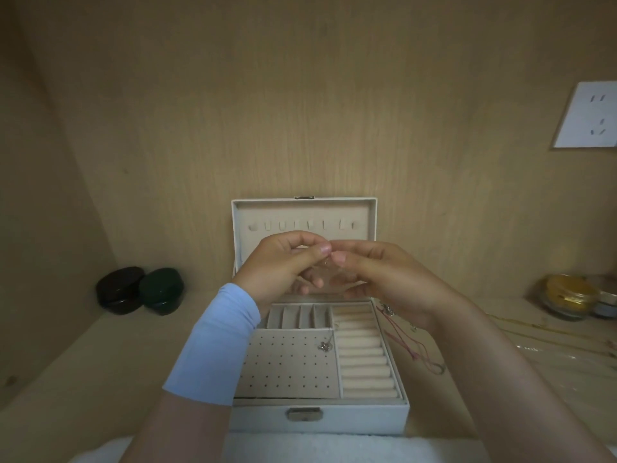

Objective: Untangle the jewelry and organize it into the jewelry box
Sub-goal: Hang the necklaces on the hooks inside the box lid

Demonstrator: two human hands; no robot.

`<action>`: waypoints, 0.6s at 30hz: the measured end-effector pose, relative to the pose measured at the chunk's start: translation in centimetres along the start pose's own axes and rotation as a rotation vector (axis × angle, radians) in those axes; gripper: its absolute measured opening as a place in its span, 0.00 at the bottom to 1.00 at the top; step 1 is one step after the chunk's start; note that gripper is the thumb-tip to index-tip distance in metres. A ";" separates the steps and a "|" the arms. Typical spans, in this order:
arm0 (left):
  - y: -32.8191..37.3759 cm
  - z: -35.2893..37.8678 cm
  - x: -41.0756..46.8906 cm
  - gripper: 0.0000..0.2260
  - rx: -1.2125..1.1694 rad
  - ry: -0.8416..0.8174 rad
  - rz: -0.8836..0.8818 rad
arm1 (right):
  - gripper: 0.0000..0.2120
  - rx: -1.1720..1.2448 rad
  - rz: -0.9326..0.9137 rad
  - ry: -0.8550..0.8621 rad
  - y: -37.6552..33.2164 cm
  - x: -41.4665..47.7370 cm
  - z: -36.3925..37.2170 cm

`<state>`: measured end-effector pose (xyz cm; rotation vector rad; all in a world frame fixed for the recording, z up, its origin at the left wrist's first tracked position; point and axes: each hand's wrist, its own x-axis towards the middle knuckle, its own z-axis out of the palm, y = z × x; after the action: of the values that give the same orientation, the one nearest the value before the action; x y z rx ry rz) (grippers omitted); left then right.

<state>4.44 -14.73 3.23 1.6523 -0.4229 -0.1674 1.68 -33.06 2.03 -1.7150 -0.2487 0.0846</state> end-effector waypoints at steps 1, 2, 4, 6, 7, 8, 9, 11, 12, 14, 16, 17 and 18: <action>0.0 -0.1 0.0 0.03 0.012 -0.002 0.009 | 0.17 -0.014 -0.005 -0.036 0.1 0.0 0.0; 0.1 -0.3 0.0 0.04 0.033 -0.012 0.022 | 0.15 -0.001 -0.009 -0.051 0.1 0.0 0.0; 0.3 -0.5 -0.1 0.04 0.075 -0.038 0.050 | 0.12 0.017 -0.017 -0.049 0.2 0.1 0.1; 0.5 -0.7 -0.1 0.04 0.110 -0.051 0.060 | 0.10 0.007 -0.030 -0.030 0.2 0.1 0.2; 0.6 -0.8 -0.1 0.04 0.126 -0.058 0.057 | 0.10 0.012 -0.031 -0.006 0.2 0.2 0.2; 0.7 -0.9 -0.1 0.04 0.141 -0.066 0.046 | 0.11 0.020 -0.028 0.020 0.2 0.2 0.1; 0.8 -1.1 -0.1 0.04 0.154 -0.079 0.034 | 0.10 0.027 -0.023 0.036 0.2 0.2 0.1; 0.9 -1.4 -0.2 0.05 0.177 -0.122 0.003 | 0.06 0.037 -0.006 0.027 0.0 0.1 -0.1; 1.0 -1.6 -0.4 0.07 0.194 -0.146 -0.013 | 0.07 0.056 0.007 0.009 -0.1 0.0 -0.2; 1.2 -1.8 -0.7 0.09 0.274 -0.163 -0.013 | 0.11 0.134 0.027 -0.027 -0.5 -0.2 -0.1; 1.4 -1.8 -0.9 0.08 0.396 -0.118 0.056 | 0.13 0.220 0.021 -0.065 -0.8 -0.5 0.1; 1.5 -1.8 -0.8 0.08 0.438 -0.080 0.106 | 0.13 0.237 0.016 -0.070 -1.0 -0.7 0.1; 1.5 -1.7 -0.8 0.08 0.453 -0.040 0.150 | 0.13 0.230 0.008 -0.060 -1.1 -0.8 0.1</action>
<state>4.03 -12.96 4.86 2.0535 -0.6475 0.0102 0.71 -32.95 3.03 -1.4865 -0.2663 0.1650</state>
